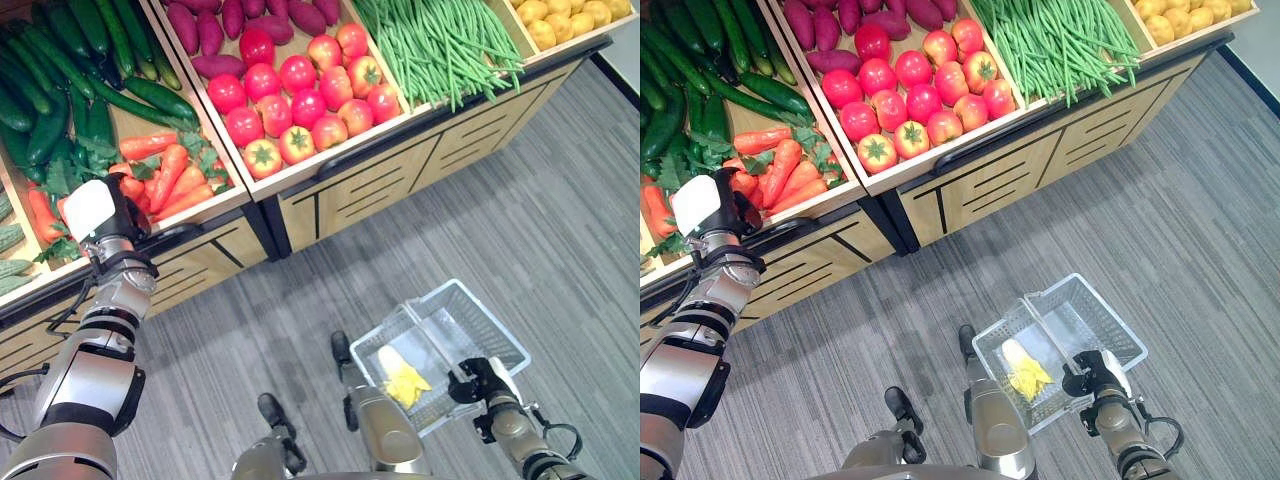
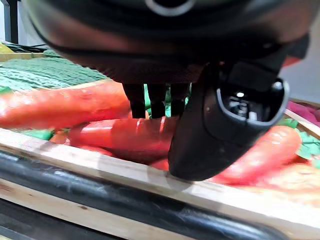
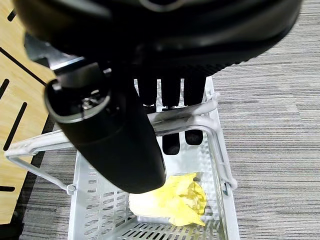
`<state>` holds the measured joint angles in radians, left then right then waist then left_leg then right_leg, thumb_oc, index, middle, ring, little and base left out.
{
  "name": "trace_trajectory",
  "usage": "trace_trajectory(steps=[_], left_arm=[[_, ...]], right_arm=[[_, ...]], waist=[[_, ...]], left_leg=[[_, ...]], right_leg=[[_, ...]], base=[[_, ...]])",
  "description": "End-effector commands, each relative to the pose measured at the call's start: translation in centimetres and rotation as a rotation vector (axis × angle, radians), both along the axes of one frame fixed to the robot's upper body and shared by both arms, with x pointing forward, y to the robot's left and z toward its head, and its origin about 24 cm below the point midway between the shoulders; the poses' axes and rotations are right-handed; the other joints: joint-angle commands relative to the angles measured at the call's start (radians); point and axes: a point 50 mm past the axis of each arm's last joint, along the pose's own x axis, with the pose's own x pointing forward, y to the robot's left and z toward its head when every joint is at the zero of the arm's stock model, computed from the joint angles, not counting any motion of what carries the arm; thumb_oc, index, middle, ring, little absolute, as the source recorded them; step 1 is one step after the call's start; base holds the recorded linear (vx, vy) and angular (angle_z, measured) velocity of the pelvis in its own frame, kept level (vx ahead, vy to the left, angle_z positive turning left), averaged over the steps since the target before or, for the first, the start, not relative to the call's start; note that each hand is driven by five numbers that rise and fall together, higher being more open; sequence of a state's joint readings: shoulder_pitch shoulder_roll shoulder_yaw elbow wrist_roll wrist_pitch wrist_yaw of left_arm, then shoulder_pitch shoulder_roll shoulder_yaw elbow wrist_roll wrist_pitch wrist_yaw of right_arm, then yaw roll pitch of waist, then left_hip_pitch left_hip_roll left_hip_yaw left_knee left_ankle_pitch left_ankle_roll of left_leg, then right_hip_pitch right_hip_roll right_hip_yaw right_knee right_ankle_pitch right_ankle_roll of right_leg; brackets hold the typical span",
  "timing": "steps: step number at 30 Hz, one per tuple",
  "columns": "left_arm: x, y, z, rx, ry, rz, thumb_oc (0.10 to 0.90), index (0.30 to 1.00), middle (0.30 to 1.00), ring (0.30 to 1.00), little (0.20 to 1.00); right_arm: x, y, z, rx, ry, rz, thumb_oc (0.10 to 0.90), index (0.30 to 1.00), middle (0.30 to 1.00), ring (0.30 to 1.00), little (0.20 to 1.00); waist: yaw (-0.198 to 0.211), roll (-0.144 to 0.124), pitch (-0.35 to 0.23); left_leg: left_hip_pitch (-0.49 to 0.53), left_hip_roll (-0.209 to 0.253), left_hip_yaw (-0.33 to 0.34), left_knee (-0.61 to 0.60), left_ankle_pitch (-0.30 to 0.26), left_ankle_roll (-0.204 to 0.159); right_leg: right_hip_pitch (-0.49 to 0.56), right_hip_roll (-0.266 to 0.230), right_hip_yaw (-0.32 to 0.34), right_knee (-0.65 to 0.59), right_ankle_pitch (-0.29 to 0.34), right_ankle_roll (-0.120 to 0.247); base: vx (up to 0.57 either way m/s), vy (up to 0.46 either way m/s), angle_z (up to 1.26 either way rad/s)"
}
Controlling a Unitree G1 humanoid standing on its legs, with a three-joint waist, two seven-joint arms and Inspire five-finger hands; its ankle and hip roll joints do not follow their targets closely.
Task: Get the vegetables into the basket
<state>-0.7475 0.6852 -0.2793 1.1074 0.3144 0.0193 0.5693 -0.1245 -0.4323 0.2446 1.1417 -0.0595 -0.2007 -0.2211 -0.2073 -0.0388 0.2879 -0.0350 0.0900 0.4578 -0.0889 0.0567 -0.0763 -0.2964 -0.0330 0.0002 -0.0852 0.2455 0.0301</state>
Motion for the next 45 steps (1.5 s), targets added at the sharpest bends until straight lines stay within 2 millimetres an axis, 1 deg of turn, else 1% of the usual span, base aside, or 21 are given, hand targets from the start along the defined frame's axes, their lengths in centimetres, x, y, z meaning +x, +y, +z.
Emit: trace_trajectory(steps=[1, 5, 6, 13, 16, 17, 20, 23, 26, 28, 29, 30, 31, 32, 33, 35, 38, 39, 41, 42, 45], left_arm=[[-0.7, 2.5, 1.8, 0.065, -0.009, 0.088, 0.400, 0.300, 0.300, 0.300, 0.300], [0.1, 1.6, 4.3, 0.090, -0.140, 0.053, 0.400, 0.300, 0.300, 0.300, 0.300], [0.4, 1.1, 6.0, 0.083, -0.237, 0.036, 0.400, 0.300, 0.300, 0.300, 0.300], [1.0, -0.4, 8.9, 0.062, -0.416, -0.025, 0.400, 0.300, 0.300, 0.300, 0.300], [1.1, -0.7, 9.5, 0.056, -0.457, -0.040, 0.400, 0.300, 0.300, 0.300, 0.300], [1.1, -1.1, 10.5, 0.033, -0.525, -0.065, 0.400, 0.300, 0.300, 0.300, 0.300], [0.9, -1.7, 11.5, 0.007, -0.608, -0.099, 0.400, 0.300, 0.300, 0.300, 0.300], [0.8, -2.8, 12.8, -0.008, -0.693, -0.158, 0.400, 0.300, 0.300, 0.300, 0.300], [0.5, -5.0, 13.5, -0.160, -0.838, -0.266, 0.400, 0.300, 0.300, 0.300, 0.300], [0.4, -5.6, 13.2, -0.232, -0.857, -0.300, 0.400, 0.300, 0.300, 0.300, 0.300], [0.4, -6.6, 12.5, -0.482, -0.945, -0.369, 0.400, 0.300, 0.300, 0.300, 0.300], [0.3, -6.5, 12.5, -0.482, -0.945, -0.369, 0.400, 0.300, 0.300, 0.300, 0.300], [-0.1, -7.0, 12.0, -0.742, -1.013, -0.488, 0.400, 0.300, 0.300, 0.300, 0.300], [-0.7, -6.8, 10.4, -1.017, -1.079, -0.539, 0.400, 0.300, 0.300, 0.300, 0.300], [-0.7, -6.8, 10.4, -1.018, -1.079, -0.540, 0.400, 0.300, 0.300, 0.300, 0.300], [-1.2, -6.7, 9.1, -1.143, -1.096, -0.555, 0.400, 0.300, 0.300, 0.300, 0.300], [-2.1, -8.1, 6.0, -1.402, -1.074, -0.618, 0.400, 0.300, 0.300, 0.300, 0.300], [-2.1, -8.1, 6.0, -1.403, -1.074, -0.618, 0.400, 0.300, 0.300, 0.300, 0.300], [-2.7, -8.8, 4.4, -1.511, -1.054, -0.633, 0.400, 0.300, 0.300, 0.300, 0.300], [-2.7, -8.7, 4.3, -1.512, -1.054, -0.633, 0.400, 0.300, 0.300, 0.300, 0.300], [-3.1, -9.7, 2.4, -1.648, -1.023, -0.631, 0.400, 0.300, 0.300, 0.300, 0.300]], right_arm=[[0.9, -1.9, 1.5, -0.055, -0.072, -0.014, 0.400, 0.300, 0.300, 0.300, 0.300], [0.5, -1.8, 1.3, -0.051, -0.064, -0.021, 0.400, 0.300, 0.300, 0.300, 0.300], [0.2, -1.8, 1.1, -0.049, -0.058, -0.025, 0.400, 0.300, 0.300, 0.300, 0.300], [-0.2, -1.9, 0.9, -0.046, -0.041, -0.038, 0.400, 0.300, 0.300, 0.300, 0.300], [-0.2, -1.9, 0.9, -0.044, -0.042, -0.034, 0.400, 0.300, 0.300, 0.300, 0.300], [-0.2, -1.9, 0.9, -0.046, -0.041, -0.034, 0.400, 0.300, 0.300, 0.300, 0.300], [-0.3, -1.9, 0.9, -0.049, -0.044, -0.033, 0.400, 0.300, 0.300, 0.300, 0.300], [-0.7, -2.1, 0.9, -0.056, -0.037, -0.035, 0.400, 0.300, 0.300, 0.300, 0.300], [-1.1, -2.3, 0.8, -0.063, -0.026, -0.049, 0.400, 0.300, 0.300, 0.300, 0.300], [-1.2, -2.4, 0.8, -0.063, -0.026, -0.055, 0.400, 0.300, 0.300, 0.300, 0.300], [-1.3, -2.7, 0.8, -0.068, -0.025, -0.069, 0.400, 0.300, 0.300, 0.300, 0.300], [-1.3, -2.7, 0.8, -0.068, -0.025, -0.068, 0.400, 0.300, 0.300, 0.300, 0.300], [-1.3, -2.9, 1.1, -0.066, -0.037, -0.074, 0.400, 0.300, 0.300, 0.300, 0.300], [-1.5, -3.0, 1.2, -0.060, -0.039, -0.073, 0.400, 0.300, 0.300, 0.300, 0.300], [-1.5, -3.0, 1.2, -0.060, -0.038, -0.072, 0.400, 0.300, 0.300, 0.300, 0.300], [-1.9, -2.9, 1.0, -0.055, -0.021, -0.064, 0.400, 0.300, 0.300, 0.300, 0.300], [-2.8, -3.1, 0.7, -0.053, 0.008, -0.072, 0.400, 0.300, 0.300, 0.300, 0.300], [-2.9, -3.1, 0.7, -0.053, 0.009, -0.072, 0.400, 0.300, 0.300, 0.300, 0.300], [-3.4, -3.2, 0.4, -0.046, 0.025, -0.084, 0.400, 0.300, 0.300, 0.300, 0.300], [-3.4, -3.2, 0.4, -0.047, 0.025, -0.084, 0.400, 0.300, 0.300, 0.300, 0.300], [-3.7, -3.0, 0.3, -0.036, 0.029, -0.077, 0.400, 0.300, 0.300, 0.300, 0.300]], waist=[[0.001, -0.043, -0.006], [0.005, -0.045, -0.008], [0.005, -0.044, -0.009], [0.002, -0.047, -0.032], [-0.002, -0.047, -0.042], [-0.006, -0.044, -0.058], [-0.009, -0.042, -0.073], [-0.012, -0.039, -0.087], [-0.011, -0.036, -0.099], [-0.012, -0.034, -0.102], [-0.013, -0.030, -0.102], [-0.013, -0.031, -0.105], [-0.014, -0.027, -0.106], [-0.014, -0.023, -0.107], [-0.015, -0.024, -0.109], [-0.015, -0.022, -0.114], [-0.012, -0.019, -0.119], [-0.012, -0.019, -0.120], [-0.008, -0.018, -0.122], [-0.008, -0.018, -0.123], [-0.010, -0.017, -0.126]], left_leg=[[0.012, 0.074, -0.114, 0.018, 0.015, -0.071], [0.010, 0.074, -0.116, 0.020, 0.014, -0.071], [0.017, 0.076, -0.119, 0.021, 0.008, -0.071], [0.030, 0.072, -0.120, 0.017, 0.006, -0.071], [0.040, 0.071, -0.119, 0.016, 0.002, -0.070], [0.053, 0.070, -0.115, 0.015, -0.003, -0.070], [0.068, 0.067, -0.113, 0.014, -0.008, -0.070], [0.081, 0.066, -0.113, 0.011, -0.012, -0.070], [0.093, 0.060, -0.119, 0.010, -0.018, -0.066], [0.096, 0.059, -0.121, 0.010, -0.019, -0.065], [0.107, 0.058, -0.125, 0.011, -0.026, -0.063], [0.103, 0.057, -0.124, 0.009, -0.021, -0.063], [0.109, 0.055, -0.127, 0.009, -0.023, -0.061], [0.115, 0.055, -0.128, 0.010, -0.029, -0.060], [0.112, 0.054, -0.127, 0.008, -0.024, -0.060], [0.115, 0.051, -0.129, 0.008, -0.025, -0.059], [0.118, 0.048, -0.133, 0.008, -0.025, -0.056], [0.118, 0.048, -0.133, 0.007, -0.025, -0.056], [0.121, 0.046, -0.137, 0.008, -0.025, -0.054], [0.121, 0.046, -0.137, 0.007, -0.025, -0.054], [0.127, 0.045, -0.136, 0.008, -0.025, -0.053]], right_leg=[[-0.036, -0.082, 0.018, 0.065, -0.036, 0.130], [-0.033, -0.084, 0.015, 0.066, -0.038, 0.131], [-0.024, -0.083, 0.012, 0.067, -0.044, 0.131], [-0.011, -0.087, 0.009, 0.067, -0.049, 0.131], [-0.004, -0.088, 0.011, 0.066, -0.051, 0.132], [0.007, -0.089, 0.013, 0.065, -0.054, 0.133], [0.022, -0.090, 0.012, 0.064, -0.059, 0.134], [0.034, -0.092, 0.010, 0.063, -0.062, 0.135], [0.051, -0.097, 0.004, 0.061, -0.068, 0.137], [0.055, -0.098, 0.003, 0.061, -0.069, 0.137], [0.067, -0.098, 0.001, 0.061, -0.073, 0.137], [0.062, -0.099, 0.003, 0.060, -0.069, 0.136], [0.070, -0.102, 0.002, 0.058, -0.070, 0.137], [0.081, -0.103, -0.001, 0.056, -0.073, 0.139], [0.078, -0.104, 0.000, 0.056, -0.069, 0.138], [0.080, -0.106, 0.001, 0.054, -0.069, 0.137], [0.091, -0.108, -0.002, 0.050, -0.068, 0.136], [0.091, -0.108, -0.002, 0.050, -0.068, 0.136], [0.101, -0.109, -0.003, 0.049, -0.070, 0.136], [0.101, -0.109, -0.003, 0.049, -0.070, 0.136], [0.109, -0.108, -0.003, 0.047, -0.071, 0.136]], base=[[0.00, 0.000, 0.00], [0.00, 0.000, 0.00], [0.00, 0.000, 0.00], [0.01, 0.000, 0.01], [0.03, 0.011, -0.01], [0.05, 0.019, -0.02], [0.05, 0.021, 0.01], [0.03, 0.009, 0.01], [0.03, 0.015, 0.02], [0.02, 0.016, 0.05], [0.01, 0.008, 0.04], [0.00, 0.000, 0.00], [0.02, 0.028, 0.05], [0.02, 0.029, 0.04], [0.01, 0.025, 0.04], [0.00, 0.000, 0.00], [0.00, 0.004, 0.04], [0.00, 0.001, 0.09], [0.00, -0.002, 0.05], [0.00, 0.000, 0.00], [0.00, 0.000, 0.00]])
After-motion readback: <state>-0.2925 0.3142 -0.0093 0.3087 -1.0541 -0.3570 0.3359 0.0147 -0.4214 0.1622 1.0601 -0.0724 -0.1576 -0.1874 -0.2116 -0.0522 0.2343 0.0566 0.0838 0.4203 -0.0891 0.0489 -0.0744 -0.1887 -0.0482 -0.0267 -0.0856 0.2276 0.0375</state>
